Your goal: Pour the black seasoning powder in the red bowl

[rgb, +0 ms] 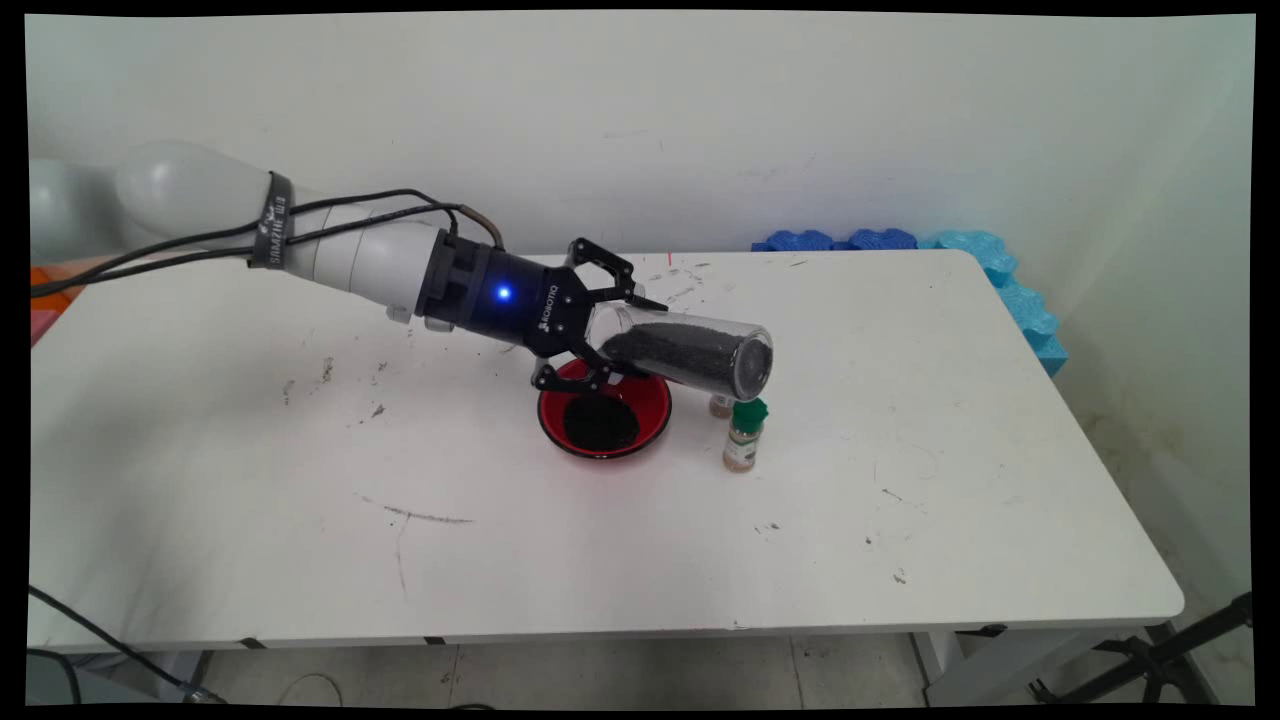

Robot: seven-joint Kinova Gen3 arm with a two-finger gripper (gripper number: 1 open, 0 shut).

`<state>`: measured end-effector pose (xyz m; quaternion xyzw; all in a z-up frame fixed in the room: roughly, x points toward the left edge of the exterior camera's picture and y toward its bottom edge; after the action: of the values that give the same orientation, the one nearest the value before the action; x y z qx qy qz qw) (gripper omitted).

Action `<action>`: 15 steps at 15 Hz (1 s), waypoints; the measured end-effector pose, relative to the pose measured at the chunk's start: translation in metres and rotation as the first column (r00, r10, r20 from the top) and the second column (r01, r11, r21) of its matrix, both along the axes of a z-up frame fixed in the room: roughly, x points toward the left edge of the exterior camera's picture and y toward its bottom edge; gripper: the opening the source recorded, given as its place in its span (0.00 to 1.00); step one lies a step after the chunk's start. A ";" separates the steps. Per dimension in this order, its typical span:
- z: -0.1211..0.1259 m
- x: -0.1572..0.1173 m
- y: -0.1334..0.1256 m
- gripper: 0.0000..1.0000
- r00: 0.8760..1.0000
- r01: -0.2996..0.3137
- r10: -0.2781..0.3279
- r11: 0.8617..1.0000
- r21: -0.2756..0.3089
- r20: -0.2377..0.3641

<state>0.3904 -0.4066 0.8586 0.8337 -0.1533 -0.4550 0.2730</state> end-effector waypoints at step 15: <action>0.001 -0.002 0.002 0.00 0.999 -0.024 0.024 1.000 0.006 -0.024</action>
<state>0.3886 -0.4044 0.8592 0.8307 -0.1387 -0.4620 0.2780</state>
